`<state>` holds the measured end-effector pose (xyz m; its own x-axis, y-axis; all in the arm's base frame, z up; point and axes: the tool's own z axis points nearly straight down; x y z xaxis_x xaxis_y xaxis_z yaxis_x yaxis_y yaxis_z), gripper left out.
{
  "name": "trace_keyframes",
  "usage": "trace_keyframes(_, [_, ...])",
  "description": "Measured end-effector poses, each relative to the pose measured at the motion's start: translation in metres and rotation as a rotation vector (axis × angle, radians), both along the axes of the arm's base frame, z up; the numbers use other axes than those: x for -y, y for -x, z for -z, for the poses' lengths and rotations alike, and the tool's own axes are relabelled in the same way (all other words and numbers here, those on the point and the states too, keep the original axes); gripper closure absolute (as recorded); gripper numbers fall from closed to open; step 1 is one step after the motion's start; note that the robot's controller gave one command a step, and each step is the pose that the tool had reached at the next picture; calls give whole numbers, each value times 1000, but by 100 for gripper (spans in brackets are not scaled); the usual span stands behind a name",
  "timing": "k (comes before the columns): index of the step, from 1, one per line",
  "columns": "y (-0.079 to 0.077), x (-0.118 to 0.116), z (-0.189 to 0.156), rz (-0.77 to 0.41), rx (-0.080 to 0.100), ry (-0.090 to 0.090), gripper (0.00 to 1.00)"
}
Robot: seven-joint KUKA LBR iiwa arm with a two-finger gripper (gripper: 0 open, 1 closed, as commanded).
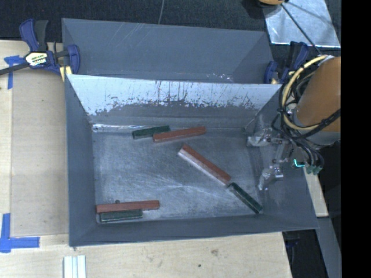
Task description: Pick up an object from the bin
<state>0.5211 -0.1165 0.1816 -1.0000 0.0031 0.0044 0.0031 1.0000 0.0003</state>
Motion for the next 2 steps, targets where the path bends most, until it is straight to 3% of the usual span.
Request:
trace_keyframes(1, [-2, 0, -4, -2, 8, 1, 0])
trace_keyframes(2, [-3, -7, 50, -5, 14, 3, 0])
